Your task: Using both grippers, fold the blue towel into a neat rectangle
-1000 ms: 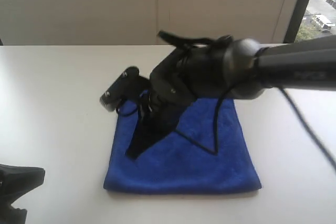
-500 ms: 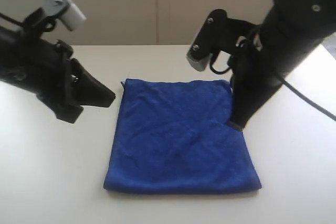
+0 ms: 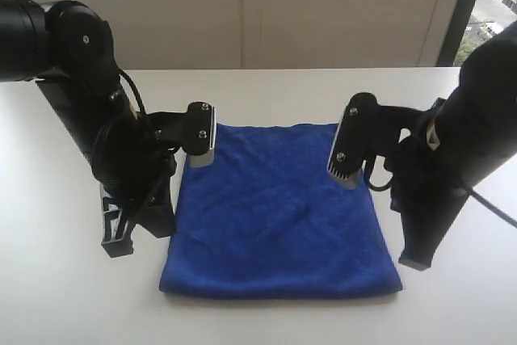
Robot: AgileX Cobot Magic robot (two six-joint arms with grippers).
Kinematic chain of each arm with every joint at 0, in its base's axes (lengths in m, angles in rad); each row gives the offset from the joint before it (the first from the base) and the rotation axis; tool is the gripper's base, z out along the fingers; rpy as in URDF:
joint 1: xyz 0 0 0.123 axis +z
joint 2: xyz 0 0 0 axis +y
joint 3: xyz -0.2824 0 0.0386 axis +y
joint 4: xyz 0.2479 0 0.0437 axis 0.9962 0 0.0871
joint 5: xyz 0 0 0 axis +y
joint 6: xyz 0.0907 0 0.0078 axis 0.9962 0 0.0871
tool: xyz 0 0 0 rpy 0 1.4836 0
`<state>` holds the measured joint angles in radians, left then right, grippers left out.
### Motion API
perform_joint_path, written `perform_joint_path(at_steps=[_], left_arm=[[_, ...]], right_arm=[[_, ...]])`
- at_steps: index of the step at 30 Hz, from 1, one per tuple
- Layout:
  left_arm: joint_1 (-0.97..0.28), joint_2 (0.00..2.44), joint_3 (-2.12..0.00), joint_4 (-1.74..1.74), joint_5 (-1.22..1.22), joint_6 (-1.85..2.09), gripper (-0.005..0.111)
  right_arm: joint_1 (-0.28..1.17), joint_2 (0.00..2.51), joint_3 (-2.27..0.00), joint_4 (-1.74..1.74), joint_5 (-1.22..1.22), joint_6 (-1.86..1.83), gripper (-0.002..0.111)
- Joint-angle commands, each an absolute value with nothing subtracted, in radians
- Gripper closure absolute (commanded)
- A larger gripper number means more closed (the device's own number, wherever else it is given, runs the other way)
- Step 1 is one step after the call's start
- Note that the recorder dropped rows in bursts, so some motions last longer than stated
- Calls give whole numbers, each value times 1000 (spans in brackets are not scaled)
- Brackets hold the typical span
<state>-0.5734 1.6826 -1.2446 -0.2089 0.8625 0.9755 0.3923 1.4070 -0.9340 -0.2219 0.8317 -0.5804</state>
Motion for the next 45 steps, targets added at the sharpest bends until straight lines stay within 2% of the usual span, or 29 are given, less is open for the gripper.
perform_joint_path(at_steps=[1, 3, 5, 8, 16, 21, 28, 35, 45], left_arm=[[-581, 1699, -1251, -206, 933, 1064, 86], [-581, 1706, -1244, -206, 936, 1120, 71], [-581, 1713, -1229, -206, 927, 1162, 55], [-581, 1718, -1192, -195, 882, 1218, 43], [-581, 1718, -1075, -189, 655, 1234, 42], [-581, 1718, -1038, -198, 574, 1234, 42], [-581, 1718, -1036, -250, 571, 1234, 42], [-581, 1718, -1036, -288, 657, 1315, 42], [-581, 1780, -1036, -352, 642, 1317, 42]], right_arm=[[388, 1457, -879, -239, 684, -602, 104], [388, 1493, -866, -237, 654, -602, 95], [388, 1529, -854, -240, 645, -602, 81], [388, 1572, -847, -258, 643, -603, 65], [388, 1601, -847, -241, 674, -631, 63], [388, 1601, -844, -93, 684, -811, 63], [388, 1601, -743, -36, 616, -1025, 63], [388, 1602, -705, -57, 548, -1025, 63], [388, 1648, -684, -80, 489, -1025, 63]])
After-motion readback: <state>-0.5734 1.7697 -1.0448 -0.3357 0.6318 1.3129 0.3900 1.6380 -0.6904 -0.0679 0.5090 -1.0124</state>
